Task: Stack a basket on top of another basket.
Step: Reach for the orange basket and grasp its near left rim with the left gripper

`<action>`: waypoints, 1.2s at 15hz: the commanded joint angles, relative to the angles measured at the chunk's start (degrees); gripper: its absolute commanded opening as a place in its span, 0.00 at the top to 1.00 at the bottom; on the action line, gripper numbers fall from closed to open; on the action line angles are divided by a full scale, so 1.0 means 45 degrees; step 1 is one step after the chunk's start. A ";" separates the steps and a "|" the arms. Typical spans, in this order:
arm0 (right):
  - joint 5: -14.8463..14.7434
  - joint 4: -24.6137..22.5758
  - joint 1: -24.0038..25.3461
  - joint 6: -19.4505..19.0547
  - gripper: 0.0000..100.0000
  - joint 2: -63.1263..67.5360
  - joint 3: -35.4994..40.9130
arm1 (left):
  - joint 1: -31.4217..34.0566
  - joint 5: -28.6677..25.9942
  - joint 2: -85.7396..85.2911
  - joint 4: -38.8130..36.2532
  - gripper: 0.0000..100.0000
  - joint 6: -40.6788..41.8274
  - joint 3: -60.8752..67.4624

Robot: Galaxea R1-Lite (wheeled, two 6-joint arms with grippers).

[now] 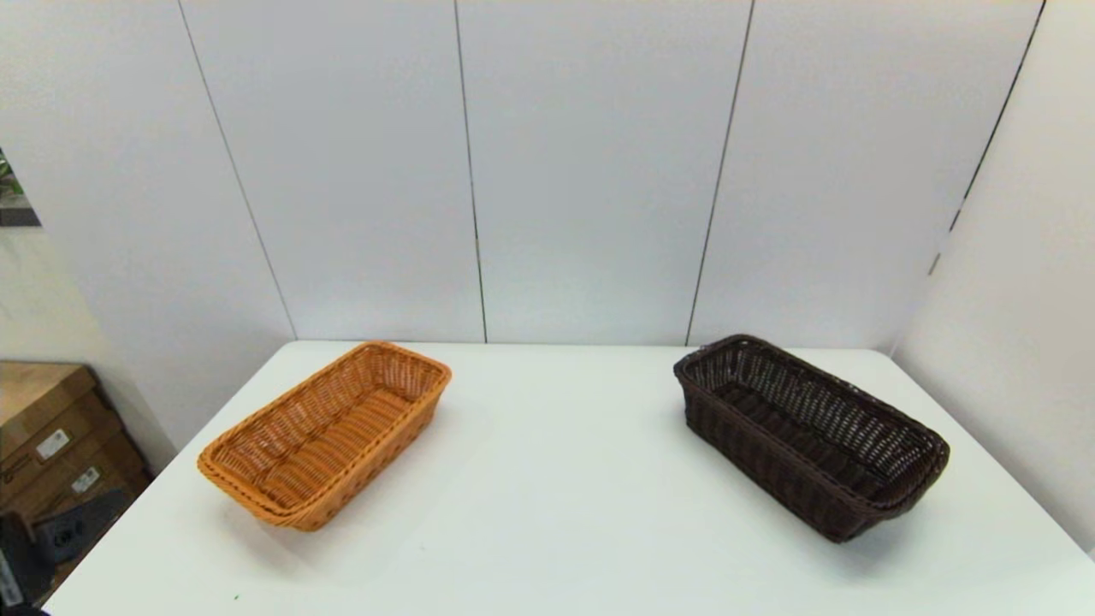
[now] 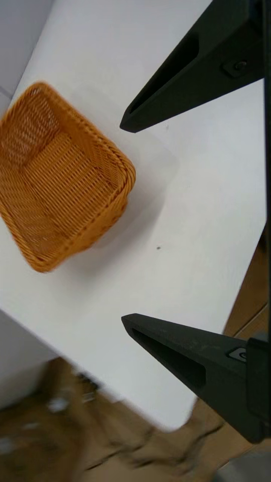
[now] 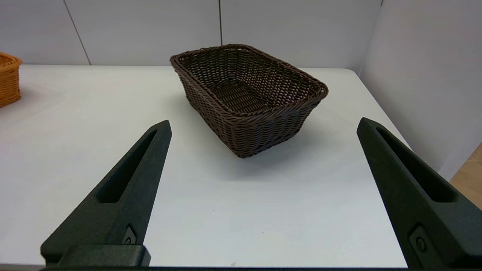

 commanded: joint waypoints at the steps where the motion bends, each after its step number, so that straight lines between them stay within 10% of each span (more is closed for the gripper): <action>1: -0.0004 -0.0005 0.0000 -0.0001 0.00 0.0016 0.0002 | -0.0006 0.0120 0.2010 0.0571 0.00 -0.4482 -0.0296; 9: -0.0004 -0.0005 0.0000 -0.0001 0.00 0.0016 0.0002 | 0.0131 -0.1110 0.4178 0.0571 0.00 -0.9599 -0.1429; 18: -0.0004 -0.0005 0.0000 -0.0001 0.00 0.0016 0.0002 | 0.0990 -0.1071 0.7655 -0.0034 0.00 -0.9814 -0.1664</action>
